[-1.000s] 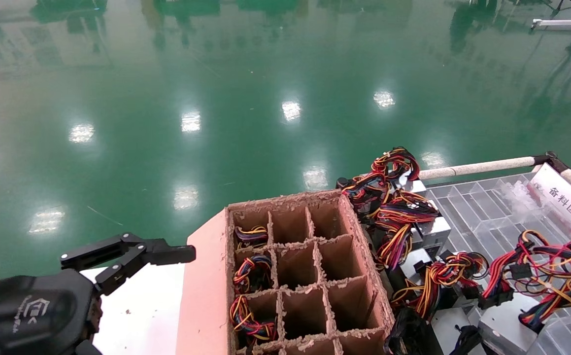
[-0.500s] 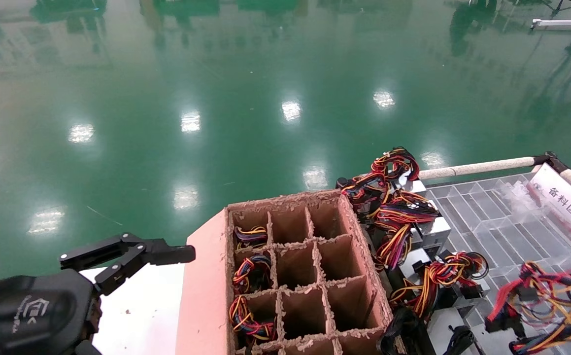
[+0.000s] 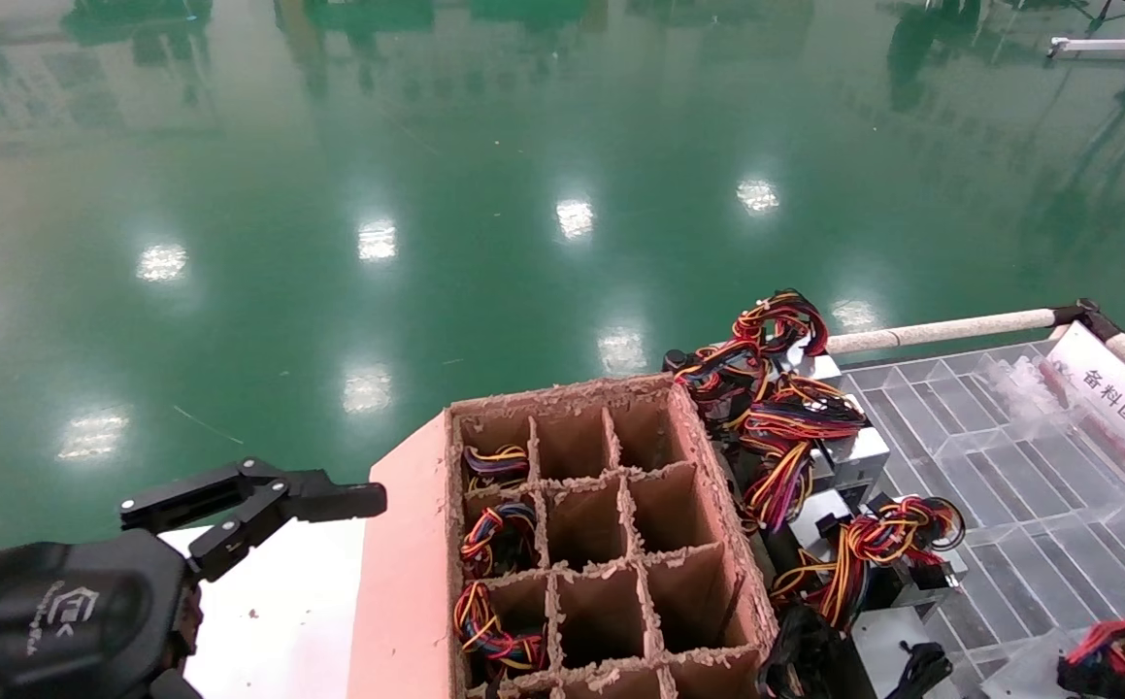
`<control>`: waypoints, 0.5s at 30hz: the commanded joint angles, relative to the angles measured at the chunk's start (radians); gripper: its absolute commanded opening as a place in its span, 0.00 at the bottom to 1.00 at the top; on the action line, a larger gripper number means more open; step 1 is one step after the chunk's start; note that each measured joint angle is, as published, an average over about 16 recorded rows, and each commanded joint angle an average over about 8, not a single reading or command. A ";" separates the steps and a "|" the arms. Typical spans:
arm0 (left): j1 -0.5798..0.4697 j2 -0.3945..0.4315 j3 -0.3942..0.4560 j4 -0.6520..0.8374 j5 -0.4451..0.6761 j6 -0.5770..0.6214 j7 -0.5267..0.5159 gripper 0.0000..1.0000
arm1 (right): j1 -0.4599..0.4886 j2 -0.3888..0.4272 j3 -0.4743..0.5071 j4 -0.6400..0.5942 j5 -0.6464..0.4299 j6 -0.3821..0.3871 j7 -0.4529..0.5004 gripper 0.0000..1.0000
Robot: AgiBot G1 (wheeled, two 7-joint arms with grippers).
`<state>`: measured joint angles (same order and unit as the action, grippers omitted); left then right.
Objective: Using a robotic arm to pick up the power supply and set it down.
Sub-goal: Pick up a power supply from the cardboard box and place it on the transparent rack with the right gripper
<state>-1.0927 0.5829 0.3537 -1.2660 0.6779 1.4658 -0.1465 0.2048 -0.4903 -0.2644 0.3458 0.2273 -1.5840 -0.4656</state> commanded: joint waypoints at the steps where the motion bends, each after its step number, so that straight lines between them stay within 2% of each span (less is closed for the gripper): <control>1: 0.000 0.000 0.000 0.000 0.000 0.000 0.000 1.00 | -0.019 0.001 0.006 -0.010 0.006 0.000 0.001 0.00; 15: 0.000 0.000 0.000 0.000 0.000 0.000 0.000 1.00 | -0.037 0.001 0.024 -0.084 0.018 0.008 0.018 0.00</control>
<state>-1.0927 0.5828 0.3539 -1.2660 0.6777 1.4657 -0.1464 0.1742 -0.4894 -0.2427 0.2689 0.2410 -1.5757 -0.4482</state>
